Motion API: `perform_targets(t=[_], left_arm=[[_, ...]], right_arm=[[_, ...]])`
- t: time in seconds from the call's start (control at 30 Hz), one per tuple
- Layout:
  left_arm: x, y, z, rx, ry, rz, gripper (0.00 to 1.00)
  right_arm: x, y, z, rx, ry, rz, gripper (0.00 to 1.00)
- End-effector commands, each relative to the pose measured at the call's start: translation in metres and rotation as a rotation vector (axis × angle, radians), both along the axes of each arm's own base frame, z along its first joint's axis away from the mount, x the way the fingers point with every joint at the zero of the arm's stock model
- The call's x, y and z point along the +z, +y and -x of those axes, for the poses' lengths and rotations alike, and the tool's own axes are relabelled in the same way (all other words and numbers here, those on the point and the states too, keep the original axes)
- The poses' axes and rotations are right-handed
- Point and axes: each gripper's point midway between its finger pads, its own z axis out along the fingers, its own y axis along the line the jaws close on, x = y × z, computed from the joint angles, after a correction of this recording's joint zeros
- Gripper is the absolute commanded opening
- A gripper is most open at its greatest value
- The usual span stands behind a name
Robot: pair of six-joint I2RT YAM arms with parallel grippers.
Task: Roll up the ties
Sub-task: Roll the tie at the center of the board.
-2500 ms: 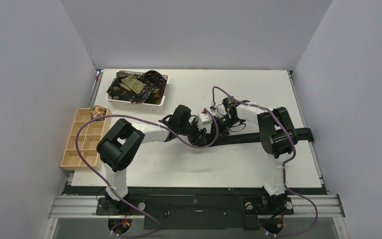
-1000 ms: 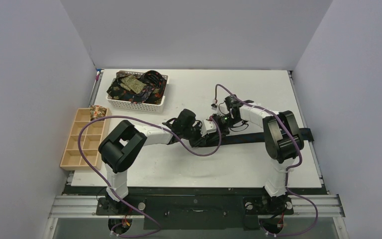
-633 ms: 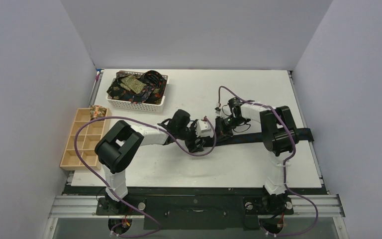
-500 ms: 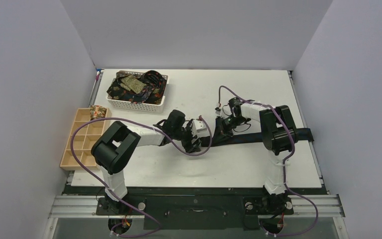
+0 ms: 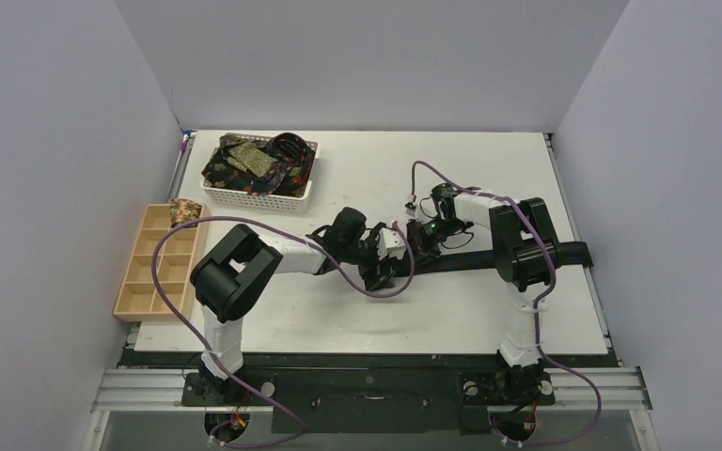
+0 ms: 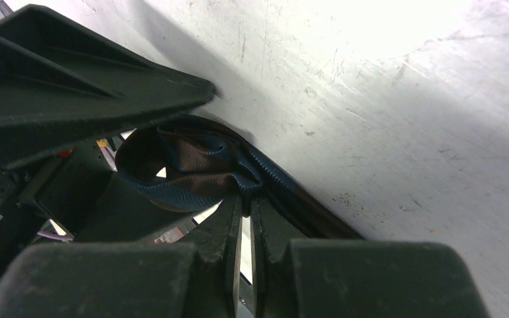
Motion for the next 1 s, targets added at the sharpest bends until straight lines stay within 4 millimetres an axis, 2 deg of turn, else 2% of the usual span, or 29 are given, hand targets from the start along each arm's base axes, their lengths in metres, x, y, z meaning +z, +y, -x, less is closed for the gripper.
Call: perform_targets(t=[0.0,0.1,0.17,0.27,0.33,0.43,0.53,0.7,0.8,0.87,0.93,0.97], left_arm=[[-0.009,-0.016,-0.009,0.004,-0.010,-0.007,0.87],[-0.020,-0.009,-0.003,-0.005,0.010,-0.045,0.79],[-0.029,-0.002,0.008,-0.035,0.031,-0.070,0.69],[-0.031,0.005,0.018,-0.088,0.021,-0.085,0.49],[-0.036,0.011,0.025,-0.114,0.023,-0.107,0.42],[-0.042,0.020,0.033,-0.142,0.034,-0.141,0.35],[-0.046,0.027,0.038,-0.158,0.044,-0.160,0.29],[-0.047,0.031,0.037,-0.144,0.061,-0.164,0.29],[-0.045,0.030,0.033,-0.123,0.078,-0.151,0.31],[-0.038,0.029,0.028,-0.105,0.081,-0.133,0.40],[-0.026,0.029,0.026,-0.080,0.080,-0.099,0.58],[-0.023,0.031,0.025,-0.067,0.069,-0.080,0.61]], right_arm=[[-0.028,-0.020,0.001,0.061,-0.065,0.150,0.00],[-0.017,-0.017,-0.002,0.069,-0.102,0.129,0.00],[-0.008,-0.013,-0.003,0.071,-0.119,0.111,0.00],[0.005,-0.006,-0.003,0.078,-0.144,0.079,0.00],[0.016,0.000,-0.003,0.087,-0.164,0.051,0.00],[0.033,0.007,-0.003,0.081,-0.184,0.011,0.00],[0.038,0.006,-0.008,0.065,-0.192,0.003,0.00],[0.025,0.001,-0.004,0.056,-0.149,0.015,0.02],[0.007,-0.004,0.003,0.067,-0.117,0.057,0.00],[-0.006,-0.009,0.006,0.068,-0.093,0.094,0.00],[-0.018,-0.013,0.007,0.069,-0.079,0.128,0.00],[-0.022,-0.016,0.006,0.069,-0.079,0.144,0.00]])
